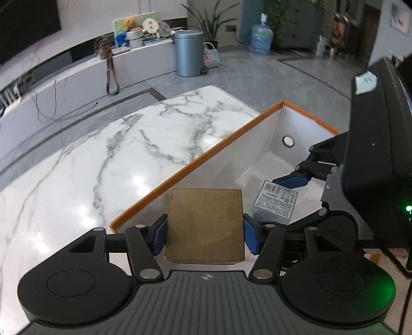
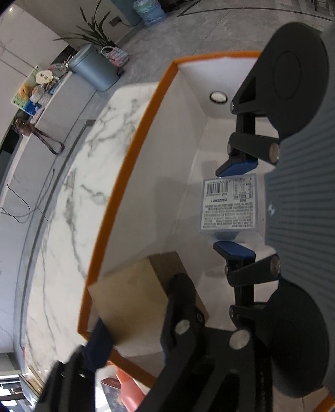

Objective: Organize rigid objects
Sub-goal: 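Carry both boxes over the orange box and open both tools to drop them, then lift both tools out of the orange box, then grasp the pink tape roll with the left tool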

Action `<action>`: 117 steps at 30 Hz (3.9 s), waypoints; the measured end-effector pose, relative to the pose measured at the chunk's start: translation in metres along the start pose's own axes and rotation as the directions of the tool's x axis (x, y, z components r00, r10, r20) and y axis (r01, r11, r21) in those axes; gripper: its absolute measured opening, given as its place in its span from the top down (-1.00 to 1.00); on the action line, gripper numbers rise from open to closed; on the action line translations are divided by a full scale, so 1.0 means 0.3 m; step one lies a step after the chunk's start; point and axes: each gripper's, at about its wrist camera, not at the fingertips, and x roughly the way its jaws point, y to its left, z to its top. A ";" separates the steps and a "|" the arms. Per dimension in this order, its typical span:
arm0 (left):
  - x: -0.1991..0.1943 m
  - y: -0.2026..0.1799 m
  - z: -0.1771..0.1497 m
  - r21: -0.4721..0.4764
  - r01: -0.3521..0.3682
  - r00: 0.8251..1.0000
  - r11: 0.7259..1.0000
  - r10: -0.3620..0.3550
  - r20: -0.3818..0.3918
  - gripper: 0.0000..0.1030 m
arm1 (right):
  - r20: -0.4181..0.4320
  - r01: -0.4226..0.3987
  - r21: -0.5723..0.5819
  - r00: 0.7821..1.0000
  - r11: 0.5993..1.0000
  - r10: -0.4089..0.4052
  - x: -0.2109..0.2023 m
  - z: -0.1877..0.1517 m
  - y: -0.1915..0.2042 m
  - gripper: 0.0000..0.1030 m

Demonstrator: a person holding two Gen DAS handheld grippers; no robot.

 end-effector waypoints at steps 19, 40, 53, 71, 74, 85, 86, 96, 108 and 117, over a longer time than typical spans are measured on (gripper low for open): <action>0.102 -0.079 -0.068 0.318 -0.126 0.988 0.940 0.147 -0.044 -0.40 | -0.108 -0.016 -0.027 0.994 1.000 0.013 0.057 -0.016 0.033 -0.04; -0.069 0.002 -0.051 0.190 -0.143 0.990 0.971 0.136 0.049 -0.50 | -0.093 -0.044 0.053 0.994 0.998 0.049 0.018 0.009 0.031 -0.04; -0.046 0.145 -0.049 -0.086 -0.055 0.997 0.995 0.050 -0.057 0.07 | -0.045 -0.100 0.162 0.993 0.982 0.109 0.057 0.072 0.054 -0.04; -0.031 0.146 -0.059 -0.122 -0.037 0.998 0.992 0.031 -0.052 0.47 | -0.070 -0.123 0.316 0.986 0.941 0.153 0.096 0.080 0.055 -0.02; -0.058 0.151 -0.057 -0.148 -0.025 0.999 0.989 0.019 -0.039 0.38 | -0.076 -0.114 0.310 0.987 0.944 0.144 0.089 0.075 0.056 -0.14; -0.181 0.144 -0.069 -0.135 -0.039 0.999 0.990 0.038 -0.007 0.37 | -0.023 -0.097 0.284 0.994 0.954 0.107 -0.028 0.071 0.065 -0.19; -0.196 0.140 -0.076 -0.126 -0.044 0.999 0.991 0.044 -0.004 0.37 | -0.009 -0.095 0.274 0.995 0.957 0.101 -0.050 0.069 0.076 -0.19; -0.336 0.159 -0.177 -0.112 -0.086 0.995 0.990 0.091 0.045 0.36 | 0.203 -0.143 0.205 0.974 0.968 0.101 -0.278 0.064 0.202 -0.19; -0.476 0.292 -0.332 -0.183 -0.205 0.975 0.961 0.217 0.047 0.36 | 0.363 -0.249 0.102 0.911 0.963 0.198 -0.407 0.080 0.410 -0.19; -0.488 0.368 -0.478 -0.119 -0.171 0.985 0.978 0.166 -0.054 0.36 | 0.297 -0.360 0.067 0.897 0.930 0.326 -0.350 0.085 0.595 -0.17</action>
